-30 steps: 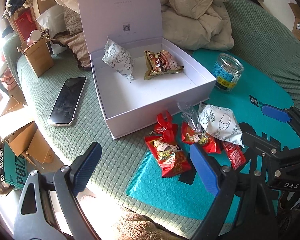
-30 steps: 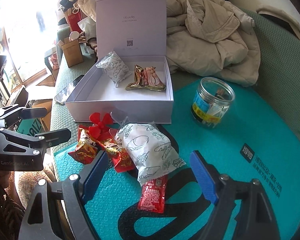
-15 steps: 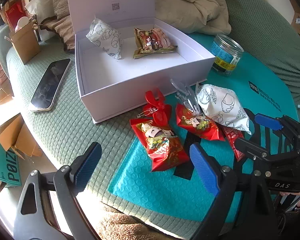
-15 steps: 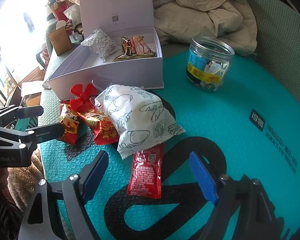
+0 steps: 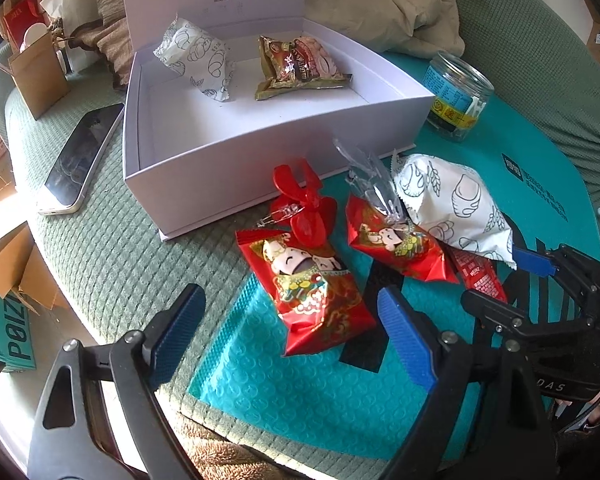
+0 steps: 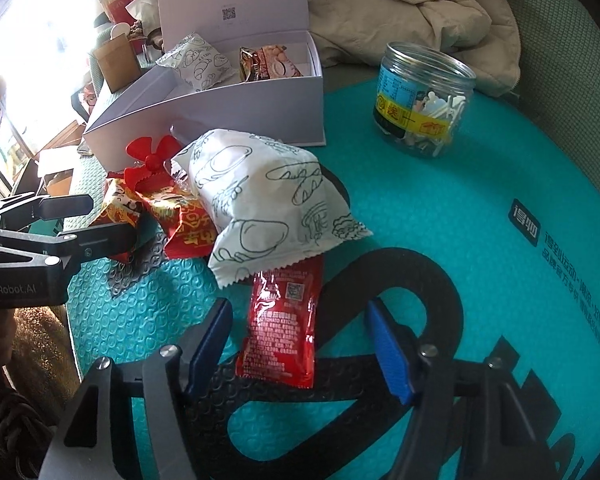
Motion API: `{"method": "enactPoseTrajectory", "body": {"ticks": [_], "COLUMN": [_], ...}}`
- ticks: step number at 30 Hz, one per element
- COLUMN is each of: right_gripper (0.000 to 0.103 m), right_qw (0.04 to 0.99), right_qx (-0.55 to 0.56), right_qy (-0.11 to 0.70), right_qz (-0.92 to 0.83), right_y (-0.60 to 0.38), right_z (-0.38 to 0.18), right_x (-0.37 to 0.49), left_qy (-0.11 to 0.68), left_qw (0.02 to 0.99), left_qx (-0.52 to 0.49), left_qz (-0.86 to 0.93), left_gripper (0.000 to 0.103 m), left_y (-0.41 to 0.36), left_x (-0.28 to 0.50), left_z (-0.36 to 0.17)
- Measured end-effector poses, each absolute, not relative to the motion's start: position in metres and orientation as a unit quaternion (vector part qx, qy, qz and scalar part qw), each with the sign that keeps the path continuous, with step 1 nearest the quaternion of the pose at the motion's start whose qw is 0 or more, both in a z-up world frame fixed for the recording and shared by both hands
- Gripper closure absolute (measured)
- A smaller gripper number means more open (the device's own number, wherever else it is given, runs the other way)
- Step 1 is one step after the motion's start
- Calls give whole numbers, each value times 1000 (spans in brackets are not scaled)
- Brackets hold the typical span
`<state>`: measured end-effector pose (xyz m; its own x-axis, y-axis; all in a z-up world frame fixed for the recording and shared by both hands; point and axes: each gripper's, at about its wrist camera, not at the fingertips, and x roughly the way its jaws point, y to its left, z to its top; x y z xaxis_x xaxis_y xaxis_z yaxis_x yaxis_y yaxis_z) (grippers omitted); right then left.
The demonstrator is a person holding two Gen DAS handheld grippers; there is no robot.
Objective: Organize objects
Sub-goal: 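Close the right tool on the small red sauce packet, then grasp the red candy packet with the left tool while the right tool holds the sauce packet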
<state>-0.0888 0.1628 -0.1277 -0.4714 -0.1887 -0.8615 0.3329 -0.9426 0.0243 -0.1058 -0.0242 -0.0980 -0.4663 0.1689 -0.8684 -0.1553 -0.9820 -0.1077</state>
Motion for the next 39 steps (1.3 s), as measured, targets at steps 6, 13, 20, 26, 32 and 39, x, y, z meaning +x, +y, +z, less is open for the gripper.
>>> {"method": "enactPoseTrajectory", "body": {"ticks": [6, 13, 20, 26, 32, 39], "right_gripper": [71, 73, 73, 73, 69, 56], "right_qw": [153, 167, 169, 174, 173, 163], "right_qx": [487, 494, 501, 504, 502, 495], "right_qy": [72, 59, 53, 52, 48, 65], "right_qz": [-857, -851, -847, -844, -846, -851], "right_y": [165, 167, 172, 179, 182, 180], "right_z": [-125, -123, -122, -121, -121, -122], "right_x": [-86, -77, -58, -40, -35, -37], "left_qy": [-21, -25, -25, -23, -27, -22], "left_qw": [98, 102, 123, 181, 190, 164], "left_qx": [-509, -510, -516, -543, -543, -545], "left_qz": [855, 854, 847, 820, 818, 822], "left_gripper": [44, 67, 71, 71, 70, 60], "left_y": [-27, -31, -28, -14, -8, -5], "left_x": [-108, -102, -82, -62, -56, -62], "left_z": [-104, -102, -94, -97, -96, -93]}}
